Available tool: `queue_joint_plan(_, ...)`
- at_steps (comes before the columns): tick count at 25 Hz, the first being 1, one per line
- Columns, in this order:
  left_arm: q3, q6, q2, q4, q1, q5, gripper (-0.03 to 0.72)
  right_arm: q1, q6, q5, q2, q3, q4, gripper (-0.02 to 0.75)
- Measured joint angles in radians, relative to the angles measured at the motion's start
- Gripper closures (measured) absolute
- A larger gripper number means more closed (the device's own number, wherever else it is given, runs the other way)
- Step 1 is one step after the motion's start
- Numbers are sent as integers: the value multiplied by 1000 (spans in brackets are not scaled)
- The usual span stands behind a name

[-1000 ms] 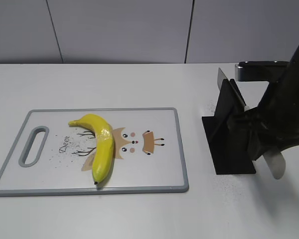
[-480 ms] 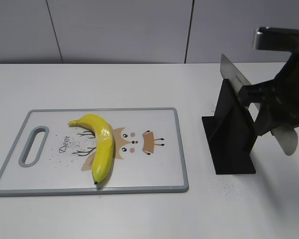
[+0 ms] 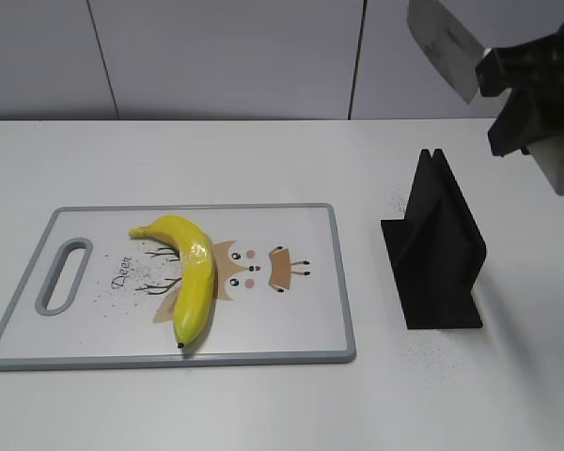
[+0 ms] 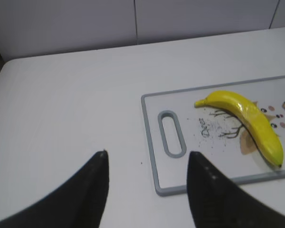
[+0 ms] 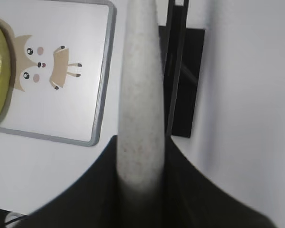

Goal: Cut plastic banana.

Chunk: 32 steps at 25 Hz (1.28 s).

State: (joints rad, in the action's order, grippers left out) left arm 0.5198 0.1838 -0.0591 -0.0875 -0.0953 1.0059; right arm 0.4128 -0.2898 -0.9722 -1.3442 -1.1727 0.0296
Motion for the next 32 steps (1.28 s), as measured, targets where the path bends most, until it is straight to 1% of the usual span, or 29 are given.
queue_joint_plan(3,20,0,-104,0,0,-106,178,0,129,-34,-65,-89,-5,576)
queue_joint_plan(6,36,0,-269,0,0,-202,178,0,264,-89,-165,-193,0,577)
queue_joint_plan(9,76,1,-454,-4,0,-283,178,0,423,-120,-262,-288,33,577)
queue_joint_plan(11,126,34,-591,-16,0,-317,174,0,531,-122,-317,-334,72,577)
queue_joint_plan(13,199,91,-714,-49,0,-329,145,0,653,-124,-368,-370,117,577)
queue_joint_plan(16,328,237,-884,-141,0,-310,83,0,824,-146,-428,-407,171,577)
queue_joint_plan(17,378,295,-941,-170,0,-284,74,0,892,-153,-443,-418,191,577)
queue_joint_plan(21,575,527,-1149,-302,0,-140,61,0,1156,-184,-495,-447,297,577)
queue_joint_plan(24,700,710,-1277,-389,0,-17,64,0,1295,-211,-537,-485,370,577)
queue_joint_plan(26,764,802,-1349,-417,-8,49,72,0,1359,-235,-569,-511,409,577)
queue_joint_plan(28,812,867,-1400,-419,-29,90,81,4,1415,-237,-594,-536,436,577)
queue_joint_plan(30,838,930,-1440,-420,-64,98,88,14,1447,-239,-620,-562,444,577)
queue_joint_plan(32,847,969,-1465,-419,-107,92,92,22,1464,-239,-642,-585,449,577)
